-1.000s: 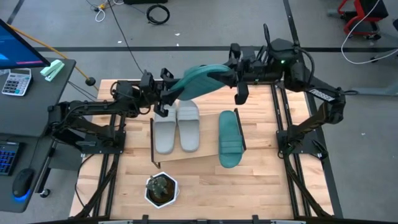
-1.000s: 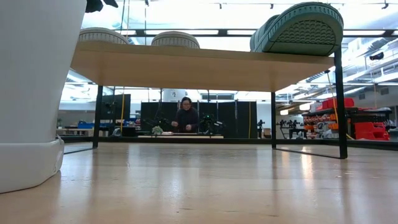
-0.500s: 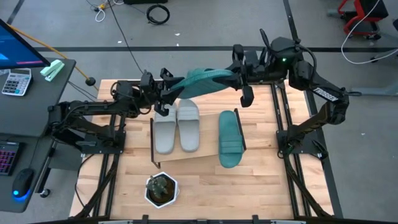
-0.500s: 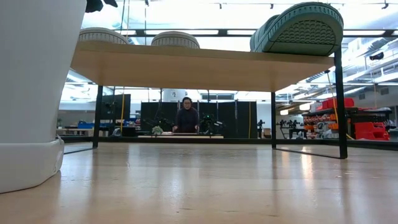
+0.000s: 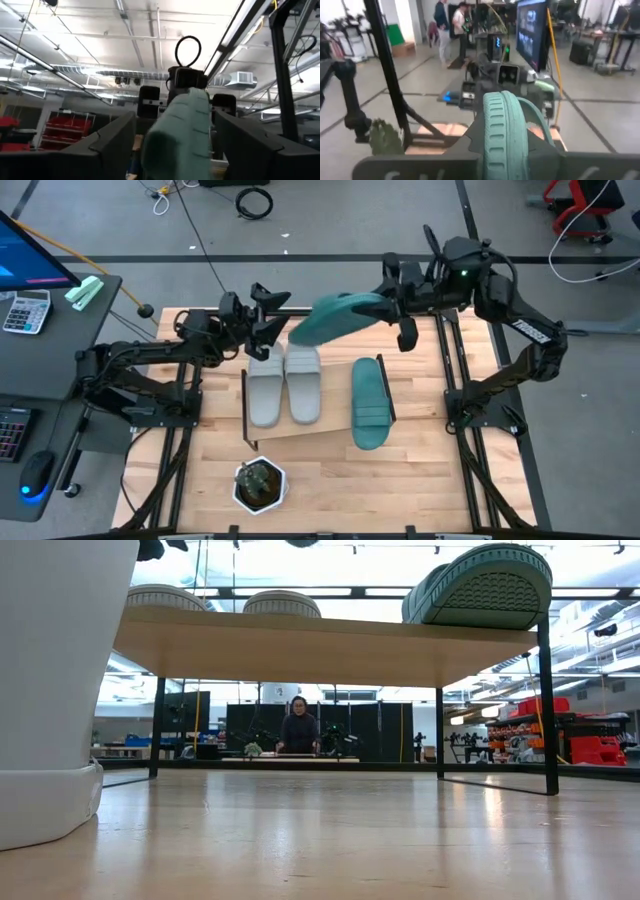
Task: Pick and place slides into the shelf
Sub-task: Put the green slide on the shelf
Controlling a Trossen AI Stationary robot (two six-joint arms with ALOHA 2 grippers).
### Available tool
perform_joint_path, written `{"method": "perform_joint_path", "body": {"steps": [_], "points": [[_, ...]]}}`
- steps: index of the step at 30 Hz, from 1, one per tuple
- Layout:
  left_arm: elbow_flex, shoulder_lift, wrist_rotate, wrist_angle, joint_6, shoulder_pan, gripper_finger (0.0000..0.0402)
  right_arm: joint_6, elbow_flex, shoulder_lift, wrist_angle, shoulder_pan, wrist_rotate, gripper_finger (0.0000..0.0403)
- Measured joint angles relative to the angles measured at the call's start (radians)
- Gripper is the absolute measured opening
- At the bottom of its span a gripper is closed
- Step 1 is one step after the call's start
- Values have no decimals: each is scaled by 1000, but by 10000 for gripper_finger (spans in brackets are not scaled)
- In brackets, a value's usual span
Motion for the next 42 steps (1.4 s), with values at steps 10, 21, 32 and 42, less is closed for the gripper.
{"method": "perform_joint_path", "body": {"steps": [10, 21, 32, 42], "points": [[0, -24, -21, -14, 15, 61, 301, -75, -1, -37, -190, -26, 60, 35], [-1, -83, -120, -173, -40, 164, 293, -210, -1, 34, -324, 140, 319, 35], [-1, -130, -183, -345, -123, 180, 293, -124, -3, 117, -362, 312, 604, 35], [0, -149, -110, -437, -140, 126, 293, -18, -3, 221, -361, 443, 810, 35]]}}
